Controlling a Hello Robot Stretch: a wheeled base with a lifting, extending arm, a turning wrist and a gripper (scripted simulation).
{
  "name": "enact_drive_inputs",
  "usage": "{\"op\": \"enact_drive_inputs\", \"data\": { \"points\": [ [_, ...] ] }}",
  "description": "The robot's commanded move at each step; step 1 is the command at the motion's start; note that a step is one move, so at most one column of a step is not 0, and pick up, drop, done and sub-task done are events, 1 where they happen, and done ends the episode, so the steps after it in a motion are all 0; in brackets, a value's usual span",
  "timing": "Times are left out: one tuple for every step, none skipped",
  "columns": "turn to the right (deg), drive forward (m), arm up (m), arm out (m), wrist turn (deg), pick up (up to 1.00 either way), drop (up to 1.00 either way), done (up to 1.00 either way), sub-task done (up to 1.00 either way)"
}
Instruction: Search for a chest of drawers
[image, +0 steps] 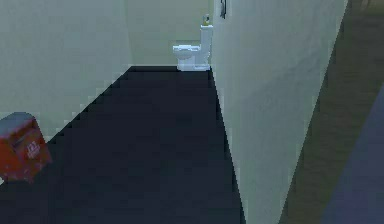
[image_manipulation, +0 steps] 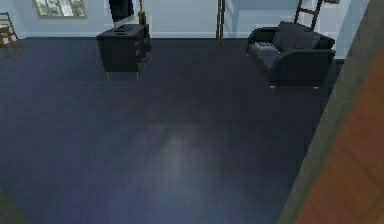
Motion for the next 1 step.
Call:
{"op": "enact_drive_inputs", "data": {
  "points": [
    [6.0, 0.0, 0.0, 0.0, 0.0, 0.0, 0.0, 0.0, 0.0]
  ]
}}
